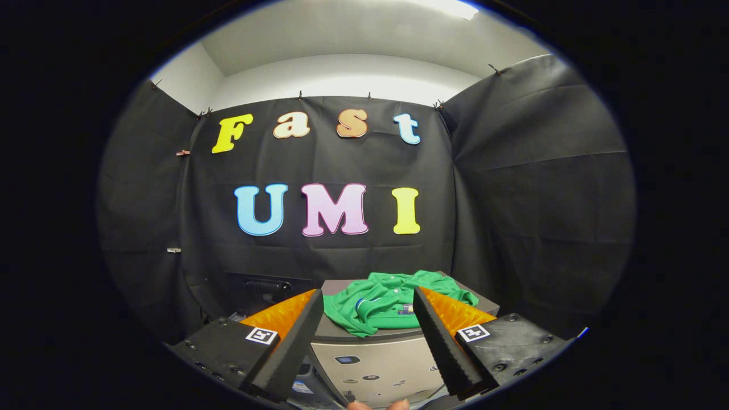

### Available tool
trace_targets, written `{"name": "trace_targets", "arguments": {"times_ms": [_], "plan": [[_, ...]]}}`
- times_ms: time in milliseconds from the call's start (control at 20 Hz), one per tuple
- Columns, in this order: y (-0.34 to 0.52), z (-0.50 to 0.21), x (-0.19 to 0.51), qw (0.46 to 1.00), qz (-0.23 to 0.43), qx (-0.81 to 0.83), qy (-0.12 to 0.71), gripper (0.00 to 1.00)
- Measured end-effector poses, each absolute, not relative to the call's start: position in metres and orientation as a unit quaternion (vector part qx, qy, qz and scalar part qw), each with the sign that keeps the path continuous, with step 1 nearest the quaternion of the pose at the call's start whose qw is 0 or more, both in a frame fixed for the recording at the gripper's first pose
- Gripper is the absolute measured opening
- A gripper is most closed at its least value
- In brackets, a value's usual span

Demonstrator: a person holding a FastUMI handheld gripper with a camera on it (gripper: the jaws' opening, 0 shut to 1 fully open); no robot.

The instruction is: Put the clothes into the washing machine and then close the washing machine lid.

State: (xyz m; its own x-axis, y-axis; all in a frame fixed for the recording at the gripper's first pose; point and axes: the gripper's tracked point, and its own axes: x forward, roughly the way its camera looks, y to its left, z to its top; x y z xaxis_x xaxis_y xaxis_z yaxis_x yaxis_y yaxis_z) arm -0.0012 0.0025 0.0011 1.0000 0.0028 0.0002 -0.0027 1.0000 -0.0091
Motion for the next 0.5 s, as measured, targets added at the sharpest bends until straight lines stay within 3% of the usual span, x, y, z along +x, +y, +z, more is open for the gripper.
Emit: {"name": "trace_targets", "arguments": {"times_ms": [500], "plan": [[-0.0025, -0.0005, 0.0006, 1.000, -0.003, -0.004, 0.004, 0.99]]}}
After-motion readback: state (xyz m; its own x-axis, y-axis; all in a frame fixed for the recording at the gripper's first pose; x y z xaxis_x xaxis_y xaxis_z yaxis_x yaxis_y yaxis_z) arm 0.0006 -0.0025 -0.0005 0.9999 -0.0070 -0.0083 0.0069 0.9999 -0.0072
